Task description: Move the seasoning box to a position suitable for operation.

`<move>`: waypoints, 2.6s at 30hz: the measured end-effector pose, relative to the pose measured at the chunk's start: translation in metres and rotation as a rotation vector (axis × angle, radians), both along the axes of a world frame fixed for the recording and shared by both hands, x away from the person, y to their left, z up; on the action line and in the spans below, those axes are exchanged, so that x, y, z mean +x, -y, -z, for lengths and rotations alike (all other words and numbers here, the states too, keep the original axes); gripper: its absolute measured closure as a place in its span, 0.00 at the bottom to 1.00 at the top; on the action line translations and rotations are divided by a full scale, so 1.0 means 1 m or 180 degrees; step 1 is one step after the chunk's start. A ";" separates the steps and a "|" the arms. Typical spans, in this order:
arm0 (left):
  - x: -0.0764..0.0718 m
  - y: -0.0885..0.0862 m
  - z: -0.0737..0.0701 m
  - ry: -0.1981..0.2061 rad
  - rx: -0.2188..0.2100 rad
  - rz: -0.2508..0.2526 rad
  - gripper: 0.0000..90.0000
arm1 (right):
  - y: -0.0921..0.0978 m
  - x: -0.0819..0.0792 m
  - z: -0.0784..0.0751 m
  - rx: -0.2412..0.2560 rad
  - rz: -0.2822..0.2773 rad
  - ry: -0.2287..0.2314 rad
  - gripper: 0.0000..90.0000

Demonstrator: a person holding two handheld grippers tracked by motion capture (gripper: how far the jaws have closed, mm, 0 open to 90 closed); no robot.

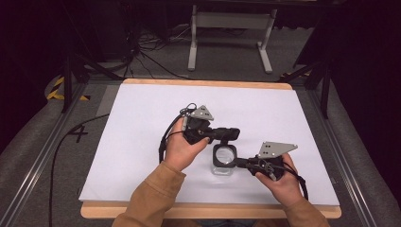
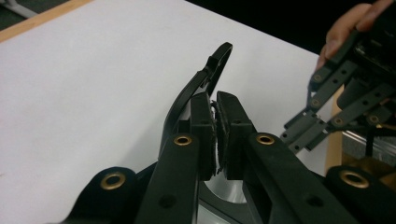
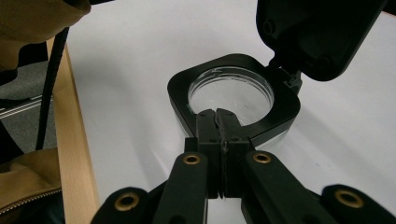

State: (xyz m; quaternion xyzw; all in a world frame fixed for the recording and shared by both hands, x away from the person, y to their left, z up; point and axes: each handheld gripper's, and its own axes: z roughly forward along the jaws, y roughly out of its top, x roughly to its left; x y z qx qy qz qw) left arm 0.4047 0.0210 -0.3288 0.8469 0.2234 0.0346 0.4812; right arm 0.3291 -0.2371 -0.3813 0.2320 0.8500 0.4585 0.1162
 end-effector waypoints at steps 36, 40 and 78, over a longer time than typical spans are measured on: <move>0.020 0.004 0.009 -0.0084 -0.0356 -0.0295 0.87 | -0.016 -0.006 0.027 -0.0147 -0.0033 -0.0117 1.00; 0.020 0.003 0.009 -0.0083 -0.0362 -0.0296 0.86 | -0.016 -0.005 0.028 -0.0167 -0.0039 -0.0129 1.00; -0.020 -0.109 0.000 -0.0093 0.0177 -0.0500 0.67 | 0.037 0.013 -0.020 0.0024 0.0111 0.0044 0.96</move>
